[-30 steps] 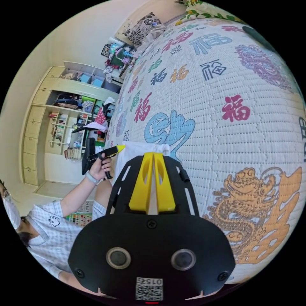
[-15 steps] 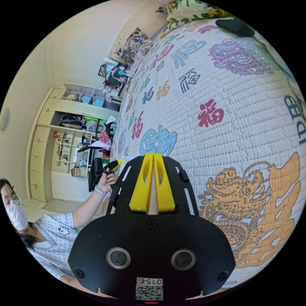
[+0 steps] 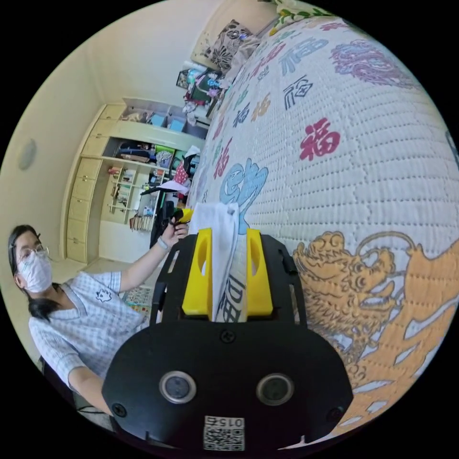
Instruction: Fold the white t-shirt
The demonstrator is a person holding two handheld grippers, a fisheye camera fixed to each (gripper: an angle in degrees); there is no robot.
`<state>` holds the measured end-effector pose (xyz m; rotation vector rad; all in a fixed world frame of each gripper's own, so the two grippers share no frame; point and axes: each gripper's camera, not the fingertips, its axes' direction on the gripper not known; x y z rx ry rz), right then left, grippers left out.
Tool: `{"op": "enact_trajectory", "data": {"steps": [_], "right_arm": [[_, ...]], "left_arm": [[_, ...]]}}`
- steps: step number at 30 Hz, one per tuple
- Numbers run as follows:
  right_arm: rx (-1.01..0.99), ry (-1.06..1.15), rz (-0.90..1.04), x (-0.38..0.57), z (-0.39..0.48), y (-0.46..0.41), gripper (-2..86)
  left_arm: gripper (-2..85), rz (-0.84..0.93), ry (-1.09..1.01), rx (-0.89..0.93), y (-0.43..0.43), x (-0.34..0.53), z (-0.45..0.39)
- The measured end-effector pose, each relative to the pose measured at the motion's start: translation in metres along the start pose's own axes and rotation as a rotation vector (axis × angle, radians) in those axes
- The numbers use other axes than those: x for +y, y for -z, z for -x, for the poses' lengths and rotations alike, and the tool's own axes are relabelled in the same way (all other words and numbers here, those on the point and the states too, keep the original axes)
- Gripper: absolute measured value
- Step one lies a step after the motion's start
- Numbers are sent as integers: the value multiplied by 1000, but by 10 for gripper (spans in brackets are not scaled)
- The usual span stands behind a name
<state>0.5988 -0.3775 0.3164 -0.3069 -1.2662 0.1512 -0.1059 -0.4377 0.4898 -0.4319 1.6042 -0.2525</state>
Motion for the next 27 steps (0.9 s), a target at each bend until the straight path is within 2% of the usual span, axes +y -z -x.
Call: {"op": "enact_trajectory", "data": {"steps": [4, 8, 12, 16, 20, 23, 27], "right_arm": [[-120, 61, 50, -15, -7, -13, 101], [-148, 105, 138, -33, 0, -31, 88], [-154, 102, 168, -40, 5, -37, 55], [-109, 180, 189, -47, 28, -35, 45], [-42, 291, 92, -55, 67, -23, 44], [61, 447, 127, -46, 110, -20, 45], [182, 649, 213, -7, 163, -24, 45]], "left_arm": [[96, 43, -42, 100, -13, -9, 9], [85, 131, -87, 172, -38, -18, 6], [21, 173, -114, 175, -44, -18, 4], [1, 168, -214, 111, -37, -21, -16], [-2, 86, -301, 98, -26, -28, -43], [-2, 106, -481, 27, -21, -19, -83], [-3, 160, -712, 0, -15, 36, -135]]}}
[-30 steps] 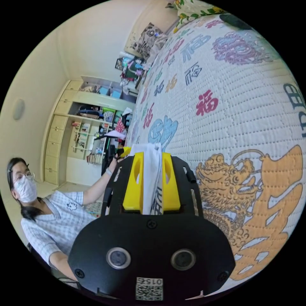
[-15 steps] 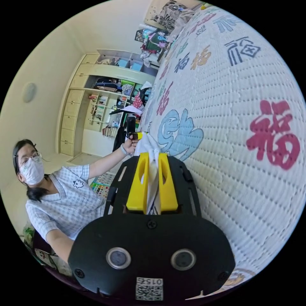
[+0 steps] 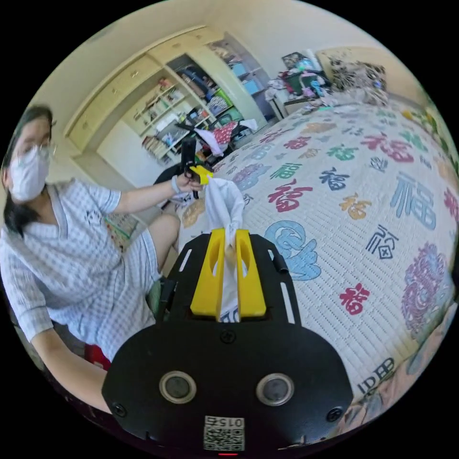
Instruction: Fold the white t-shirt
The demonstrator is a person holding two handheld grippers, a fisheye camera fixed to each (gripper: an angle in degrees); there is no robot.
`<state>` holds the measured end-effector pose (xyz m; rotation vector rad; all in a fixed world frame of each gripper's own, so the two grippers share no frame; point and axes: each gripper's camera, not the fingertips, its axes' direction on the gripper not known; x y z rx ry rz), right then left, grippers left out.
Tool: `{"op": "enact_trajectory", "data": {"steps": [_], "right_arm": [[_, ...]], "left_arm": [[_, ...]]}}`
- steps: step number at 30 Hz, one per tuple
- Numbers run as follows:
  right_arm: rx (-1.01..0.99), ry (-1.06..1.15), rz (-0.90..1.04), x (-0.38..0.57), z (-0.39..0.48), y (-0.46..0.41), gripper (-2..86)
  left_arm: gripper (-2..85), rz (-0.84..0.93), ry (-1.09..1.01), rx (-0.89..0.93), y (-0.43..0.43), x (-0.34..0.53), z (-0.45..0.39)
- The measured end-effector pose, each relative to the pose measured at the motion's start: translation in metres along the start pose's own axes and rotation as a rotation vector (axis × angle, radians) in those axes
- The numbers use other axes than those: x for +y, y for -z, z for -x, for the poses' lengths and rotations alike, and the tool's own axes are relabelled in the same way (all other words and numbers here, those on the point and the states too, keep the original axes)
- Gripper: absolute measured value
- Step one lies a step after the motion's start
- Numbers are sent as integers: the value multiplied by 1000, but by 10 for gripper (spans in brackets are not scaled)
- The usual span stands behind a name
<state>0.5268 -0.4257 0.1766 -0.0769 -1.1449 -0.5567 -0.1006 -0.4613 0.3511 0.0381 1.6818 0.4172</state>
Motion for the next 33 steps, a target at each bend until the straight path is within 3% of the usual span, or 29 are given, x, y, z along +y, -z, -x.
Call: {"op": "enact_trajectory", "data": {"steps": [5, 14, 18, 22, 26, 33], "right_arm": [[101, 110, 169, 27, 91, -35, 42], [254, -10, 441, 63, 137, -116, 51], [222, -107, 467, 65, 143, -110, 51], [213, -189, 311, 64, 156, -87, 46], [236, -173, 257, 46, 162, -110, 53], [227, -207, 398, 45, 157, -165, 2]], "left_arm": [[-3, 96, -139, -78, -24, 43, -85], [-5, 325, -5, -185, -94, 119, -146], [-3, 429, 87, -329, -98, 128, -167], [41, 196, 145, -328, -82, 110, -197], [85, 153, 97, -367, -112, 87, -213], [26, 365, 86, -424, -168, 107, -211]]}}
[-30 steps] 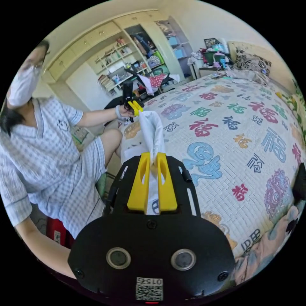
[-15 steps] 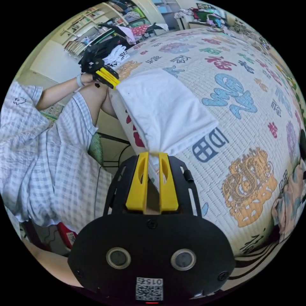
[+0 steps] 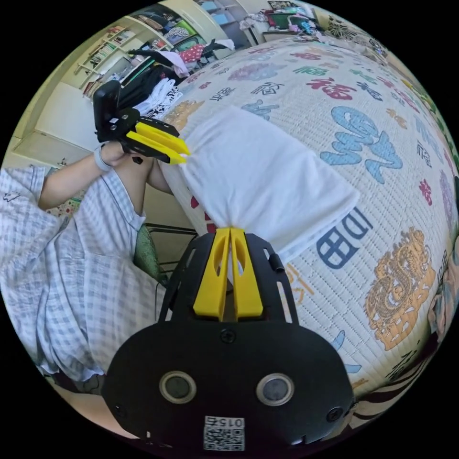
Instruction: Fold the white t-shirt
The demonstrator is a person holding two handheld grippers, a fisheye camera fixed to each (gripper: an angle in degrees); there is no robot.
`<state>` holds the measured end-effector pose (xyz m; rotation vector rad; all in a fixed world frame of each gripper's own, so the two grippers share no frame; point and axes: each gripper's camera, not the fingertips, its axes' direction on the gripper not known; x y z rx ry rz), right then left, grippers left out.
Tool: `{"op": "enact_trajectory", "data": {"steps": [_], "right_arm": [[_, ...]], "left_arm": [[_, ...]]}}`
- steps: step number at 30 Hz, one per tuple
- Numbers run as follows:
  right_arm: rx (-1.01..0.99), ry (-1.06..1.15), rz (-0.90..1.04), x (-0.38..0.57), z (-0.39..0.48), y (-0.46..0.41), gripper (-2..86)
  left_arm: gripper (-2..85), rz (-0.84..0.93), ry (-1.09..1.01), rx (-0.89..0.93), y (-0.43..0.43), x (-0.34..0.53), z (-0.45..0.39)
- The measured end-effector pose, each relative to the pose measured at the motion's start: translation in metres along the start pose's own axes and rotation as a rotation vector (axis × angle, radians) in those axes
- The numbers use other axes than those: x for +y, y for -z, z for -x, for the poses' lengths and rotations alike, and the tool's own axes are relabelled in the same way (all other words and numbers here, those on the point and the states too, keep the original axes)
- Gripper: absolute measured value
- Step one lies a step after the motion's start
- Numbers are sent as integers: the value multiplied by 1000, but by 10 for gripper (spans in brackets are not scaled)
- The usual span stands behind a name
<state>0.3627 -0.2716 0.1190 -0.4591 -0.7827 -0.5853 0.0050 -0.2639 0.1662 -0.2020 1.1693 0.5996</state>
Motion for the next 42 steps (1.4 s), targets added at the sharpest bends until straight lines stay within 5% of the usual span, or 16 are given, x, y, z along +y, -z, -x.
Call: {"op": "enact_trajectory", "data": {"steps": [12, 15, 24, 34, 42], "right_arm": [[-149, -232, -123, 28, -30, 25, 6], [-216, -332, -237, 41, -50, 35, 36], [-312, -361, -122, 12, -52, 0, 34], [-258, -355, -14, -15, -52, -9, 2], [-543, -464, -405, 15, -80, 15, 72]], "left_arm": [[4, 117, 99, 33, 18, 9, 16], [26, -2, 213, 103, 42, 20, 34], [53, -104, 502, 284, 23, 39, 75], [17, 11, 340, 144, 47, 41, 90], [98, -101, 463, 227, 101, 94, 143]]}}
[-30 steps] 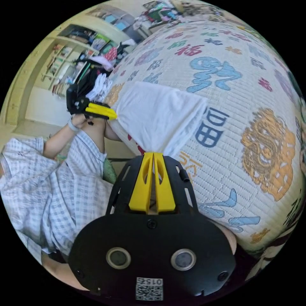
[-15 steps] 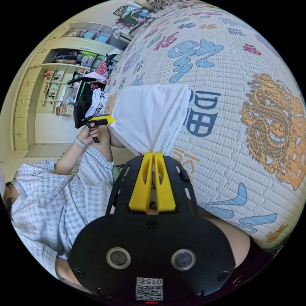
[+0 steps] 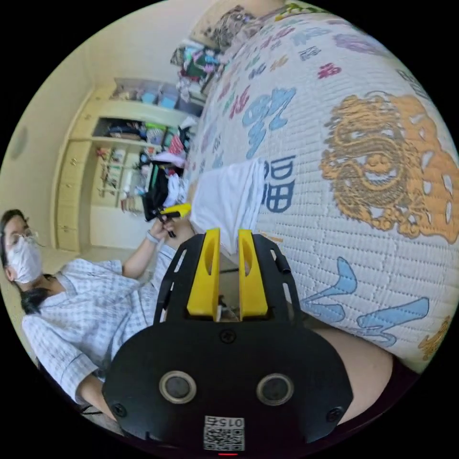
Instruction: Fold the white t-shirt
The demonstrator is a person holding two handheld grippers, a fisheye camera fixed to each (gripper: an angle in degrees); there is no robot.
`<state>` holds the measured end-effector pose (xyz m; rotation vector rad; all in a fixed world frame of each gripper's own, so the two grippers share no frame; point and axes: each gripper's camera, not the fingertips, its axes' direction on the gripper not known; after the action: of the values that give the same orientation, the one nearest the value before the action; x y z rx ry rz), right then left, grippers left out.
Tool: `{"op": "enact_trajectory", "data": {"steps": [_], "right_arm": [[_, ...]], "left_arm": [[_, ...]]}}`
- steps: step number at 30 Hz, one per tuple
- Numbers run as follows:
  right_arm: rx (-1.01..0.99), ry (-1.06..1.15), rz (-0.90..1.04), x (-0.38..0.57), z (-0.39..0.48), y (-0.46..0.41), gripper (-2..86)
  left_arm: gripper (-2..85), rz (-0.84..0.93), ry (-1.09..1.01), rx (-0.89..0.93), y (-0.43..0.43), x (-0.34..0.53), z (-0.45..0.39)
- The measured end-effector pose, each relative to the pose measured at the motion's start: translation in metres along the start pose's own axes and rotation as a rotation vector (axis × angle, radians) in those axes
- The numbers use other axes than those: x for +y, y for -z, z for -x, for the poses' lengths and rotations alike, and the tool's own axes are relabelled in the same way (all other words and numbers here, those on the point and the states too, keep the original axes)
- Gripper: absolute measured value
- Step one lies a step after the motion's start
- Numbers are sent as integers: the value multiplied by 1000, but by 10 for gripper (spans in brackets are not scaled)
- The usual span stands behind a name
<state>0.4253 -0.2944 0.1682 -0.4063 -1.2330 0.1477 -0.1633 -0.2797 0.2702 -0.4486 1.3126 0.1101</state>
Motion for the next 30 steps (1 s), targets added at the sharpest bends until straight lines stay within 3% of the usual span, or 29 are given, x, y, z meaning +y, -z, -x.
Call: {"op": "enact_trajectory", "data": {"steps": [5, 12, 20, 26, 30], "right_arm": [[-124, -73, -17, -23, -26, -20, 140], [-217, -18, 71, -61, -11, -69, 131], [-205, -36, 146, -102, 29, -123, 31], [-167, 108, 191, -150, 127, -151, 14], [-224, 261, 279, -200, 219, -205, 12]], "left_arm": [[152, -110, 163, 276, 11, 2, 66], [148, -66, 131, 453, 7, -15, 92], [72, 53, 81, 519, 17, -18, 95], [50, -107, -21, 451, 110, 21, 79], [48, -291, -19, 407, 237, 81, 80]]}}
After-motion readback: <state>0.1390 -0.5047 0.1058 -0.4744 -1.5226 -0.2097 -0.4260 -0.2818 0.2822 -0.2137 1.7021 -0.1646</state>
